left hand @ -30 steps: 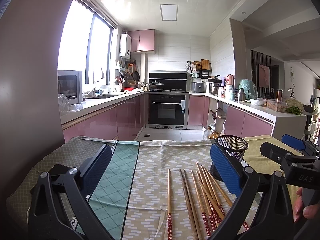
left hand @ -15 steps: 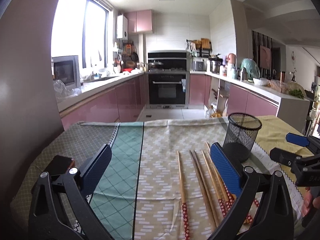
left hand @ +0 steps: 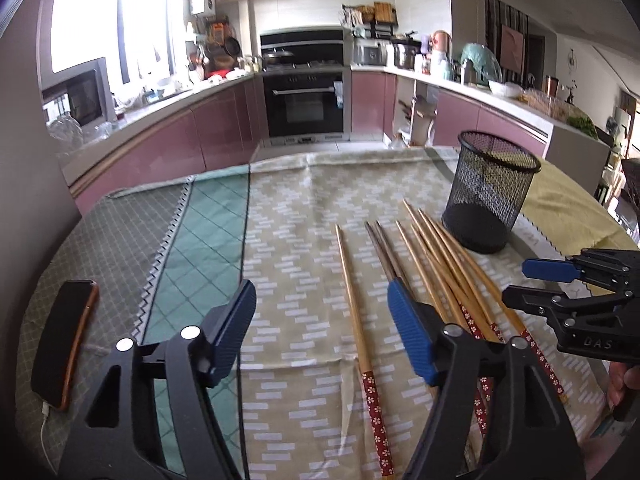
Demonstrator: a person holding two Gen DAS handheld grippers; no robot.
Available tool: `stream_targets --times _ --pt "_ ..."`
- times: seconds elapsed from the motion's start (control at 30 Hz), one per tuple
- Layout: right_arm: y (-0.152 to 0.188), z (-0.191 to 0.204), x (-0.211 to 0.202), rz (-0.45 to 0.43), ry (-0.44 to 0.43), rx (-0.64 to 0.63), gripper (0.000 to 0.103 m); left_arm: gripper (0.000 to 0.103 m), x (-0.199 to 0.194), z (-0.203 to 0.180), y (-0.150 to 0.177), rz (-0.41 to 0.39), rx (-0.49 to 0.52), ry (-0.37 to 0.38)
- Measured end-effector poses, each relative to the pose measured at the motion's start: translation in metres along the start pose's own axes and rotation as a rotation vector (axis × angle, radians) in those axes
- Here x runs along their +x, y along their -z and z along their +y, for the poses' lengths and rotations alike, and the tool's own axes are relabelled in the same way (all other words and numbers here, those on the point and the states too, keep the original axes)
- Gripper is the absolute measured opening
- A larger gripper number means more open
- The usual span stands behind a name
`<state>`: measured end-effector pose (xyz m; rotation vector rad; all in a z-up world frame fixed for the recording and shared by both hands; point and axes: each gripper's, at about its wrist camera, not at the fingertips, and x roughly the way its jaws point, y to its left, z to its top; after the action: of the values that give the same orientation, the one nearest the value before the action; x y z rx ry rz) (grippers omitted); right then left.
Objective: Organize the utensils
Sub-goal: 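Lower the right gripper onto one wooden chopstick and close on it, then lift the chopstick upright and lower it into the black mesh cup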
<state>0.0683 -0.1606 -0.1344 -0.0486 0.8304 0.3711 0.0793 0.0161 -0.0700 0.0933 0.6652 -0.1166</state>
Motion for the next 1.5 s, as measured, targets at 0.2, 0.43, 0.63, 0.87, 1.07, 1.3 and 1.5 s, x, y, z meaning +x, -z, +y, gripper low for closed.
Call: stream_targets --times 0.2,0.43,0.63,0.87,1.07,1.3,1.5 --pt "-0.005 0.002 0.01 0.041 0.002 -0.02 0.03 0.045 0.035 -0.007 -0.003 0.121 0.037 0.025" --pt "-0.012 -0.005 0.017 0.05 -0.03 -0.002 0.013 0.031 0.064 -0.009 -0.007 0.217 0.027 0.08" --pt "-0.012 -0.017 0.018 0.051 -0.079 0.06 0.006 0.009 0.069 -0.012 -0.011 0.221 0.002 0.096" --pt "-0.012 -0.018 0.005 0.02 -0.125 0.062 0.006 0.007 0.062 -0.009 -0.015 0.2 -0.033 0.111" --pt "-0.019 -0.015 -0.026 -0.061 -0.191 0.037 0.006 0.007 0.029 0.0 -0.027 0.137 -0.049 0.196" --pt "-0.032 -0.023 -0.062 -0.169 -0.246 0.056 0.006 0.007 -0.021 0.005 -0.056 0.019 -0.052 0.331" --pt "-0.052 -0.034 -0.089 -0.265 -0.262 0.058 0.006 0.007 -0.054 0.007 -0.085 -0.08 -0.058 0.407"
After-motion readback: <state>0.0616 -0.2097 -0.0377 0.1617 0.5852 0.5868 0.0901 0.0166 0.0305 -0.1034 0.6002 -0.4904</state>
